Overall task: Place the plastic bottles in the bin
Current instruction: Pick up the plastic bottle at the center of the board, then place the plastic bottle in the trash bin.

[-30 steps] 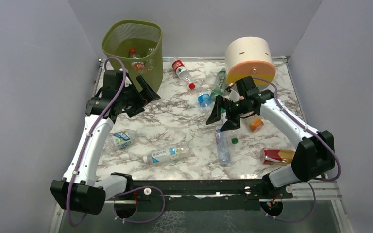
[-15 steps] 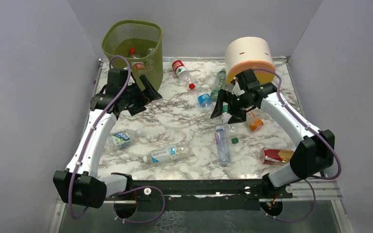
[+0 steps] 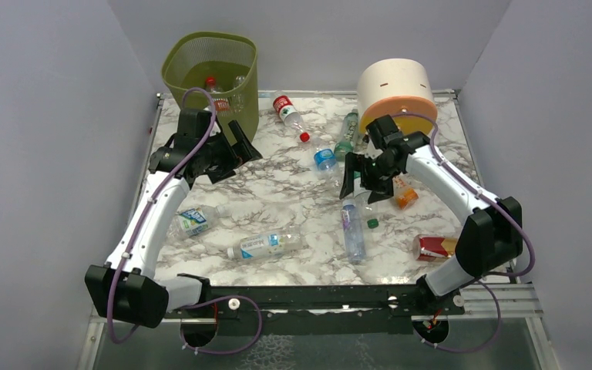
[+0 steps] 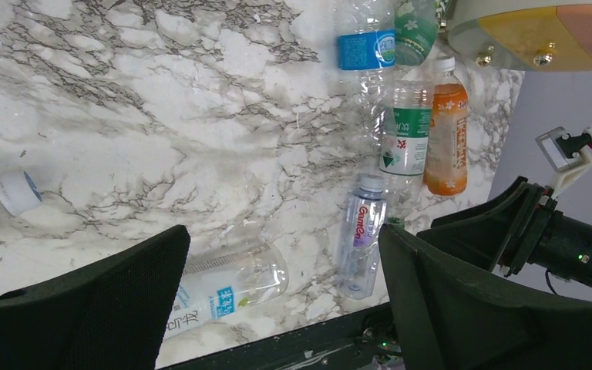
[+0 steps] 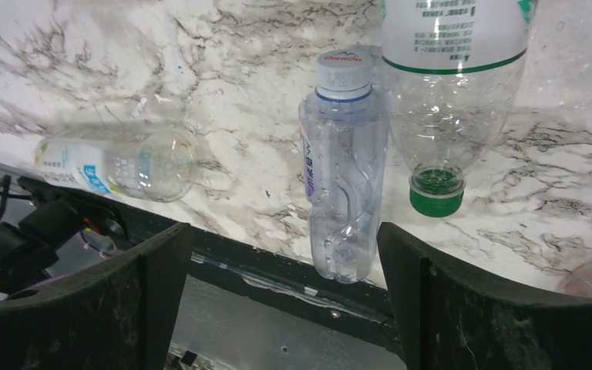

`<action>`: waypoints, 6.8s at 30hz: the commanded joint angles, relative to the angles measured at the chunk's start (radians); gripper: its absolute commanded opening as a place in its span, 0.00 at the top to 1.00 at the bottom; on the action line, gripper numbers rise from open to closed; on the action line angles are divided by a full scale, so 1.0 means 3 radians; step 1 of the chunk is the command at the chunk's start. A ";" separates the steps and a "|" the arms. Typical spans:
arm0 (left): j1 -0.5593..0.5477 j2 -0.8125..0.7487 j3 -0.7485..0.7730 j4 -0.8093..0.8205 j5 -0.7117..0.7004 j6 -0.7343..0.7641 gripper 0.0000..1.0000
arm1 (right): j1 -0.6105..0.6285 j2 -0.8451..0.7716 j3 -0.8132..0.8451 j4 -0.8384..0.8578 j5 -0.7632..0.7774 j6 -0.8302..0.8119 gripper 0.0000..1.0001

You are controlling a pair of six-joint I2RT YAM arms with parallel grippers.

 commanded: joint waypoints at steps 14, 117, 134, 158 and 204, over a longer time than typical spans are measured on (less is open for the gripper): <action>-0.0134 0.0124 0.0037 0.0115 -0.0145 0.0072 0.01 | 0.0427 0.0129 -0.0383 0.0101 0.0363 0.0048 0.20; -0.1594 -0.0072 -0.0615 0.1486 -0.0708 0.0109 0.10 | 0.0602 0.1154 0.2291 0.0272 -0.1542 0.0687 0.50; -0.1600 -0.0103 -0.0565 0.1439 -0.0756 0.0068 0.41 | 0.0602 0.1066 0.2238 0.0150 -0.1423 0.0644 0.13; -0.1575 -0.0052 -0.0360 0.1360 -0.0934 0.0135 0.40 | 0.0448 0.0310 0.2055 -0.0352 -0.0556 0.0730 0.01; 0.0216 0.1843 0.2651 0.1676 -0.0257 0.0083 0.38 | 0.0444 -0.0195 0.1347 -0.0113 -0.0714 0.0722 0.00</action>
